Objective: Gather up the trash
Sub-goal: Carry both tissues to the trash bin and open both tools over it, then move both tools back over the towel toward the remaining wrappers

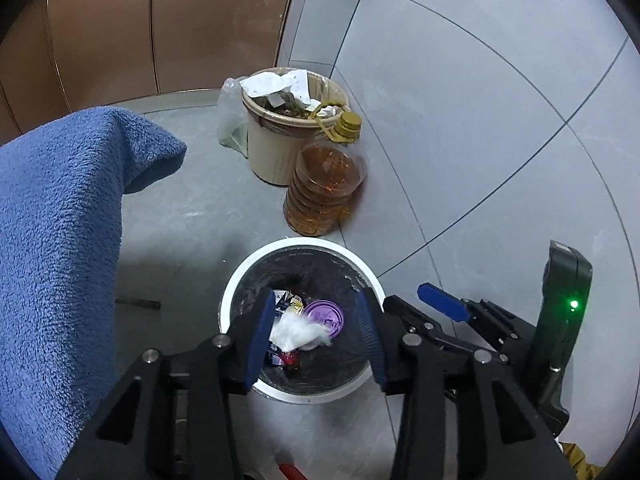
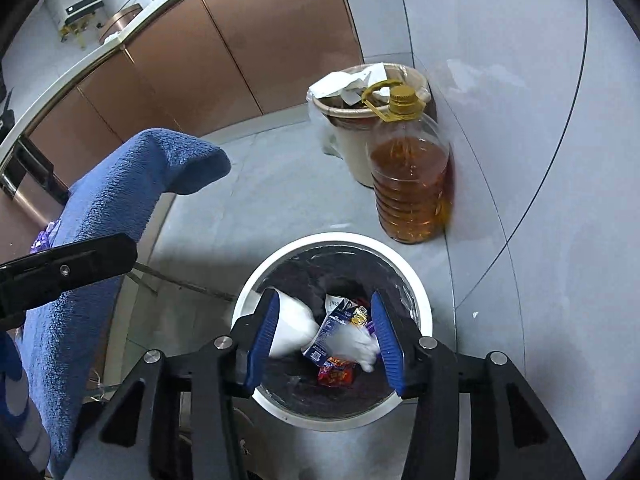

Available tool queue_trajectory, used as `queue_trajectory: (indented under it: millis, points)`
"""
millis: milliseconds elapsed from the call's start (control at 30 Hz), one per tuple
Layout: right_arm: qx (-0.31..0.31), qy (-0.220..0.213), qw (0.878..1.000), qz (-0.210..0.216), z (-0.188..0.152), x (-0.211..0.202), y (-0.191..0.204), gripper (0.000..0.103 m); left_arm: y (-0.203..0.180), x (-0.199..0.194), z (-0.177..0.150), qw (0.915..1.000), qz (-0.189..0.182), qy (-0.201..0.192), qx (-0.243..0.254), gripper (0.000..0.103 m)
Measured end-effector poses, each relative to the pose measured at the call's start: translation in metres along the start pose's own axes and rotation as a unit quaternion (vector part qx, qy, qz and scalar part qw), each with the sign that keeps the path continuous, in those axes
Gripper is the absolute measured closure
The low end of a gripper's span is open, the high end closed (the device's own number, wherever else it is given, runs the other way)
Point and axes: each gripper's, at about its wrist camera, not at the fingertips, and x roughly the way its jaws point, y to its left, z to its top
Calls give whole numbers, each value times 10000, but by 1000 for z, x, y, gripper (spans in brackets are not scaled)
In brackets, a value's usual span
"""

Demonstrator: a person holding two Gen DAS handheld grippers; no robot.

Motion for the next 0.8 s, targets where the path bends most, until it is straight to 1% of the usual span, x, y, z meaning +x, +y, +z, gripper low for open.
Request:
queue_trajectory:
  millis: [133, 200, 333, 467, 533, 600, 700, 800]
  points:
    - [12, -30, 10000, -8, 2, -2, 1, 54, 6, -14, -1, 9998, 60, -189, -65, 62]
    - [0, -68, 10000, 5, 3, -5, 3, 52, 10, -25, -3, 9994, 110, -319, -116, 62]
    - [-109, -181, 9998, 54, 5, -14, 14, 49, 21, -55, -9, 9961, 352, -776, -231, 62]
    - [-299, -366, 9987, 202, 7, -32, 35, 47, 35, -94, -24, 9877, 711, -1338, -374, 62]
    - [-390, -447, 9978, 291, 8, -40, 45, 47, 42, -112, -31, 9838, 864, -1510, -424, 62]
    - [-497, -559, 9964, 412, 10, -52, 57, 46, 48, -132, -40, 9816, 956, -1597, -430, 62]
    - [-705, -789, 9925, 608, 12, -76, 80, 45, 55, -161, -55, 9763, 1147, -1768, -483, 62]
    - [-951, -1021, 9870, 794, 12, -102, 105, 44, 61, -196, -75, 9653, 1466, -2084, -579, 62]
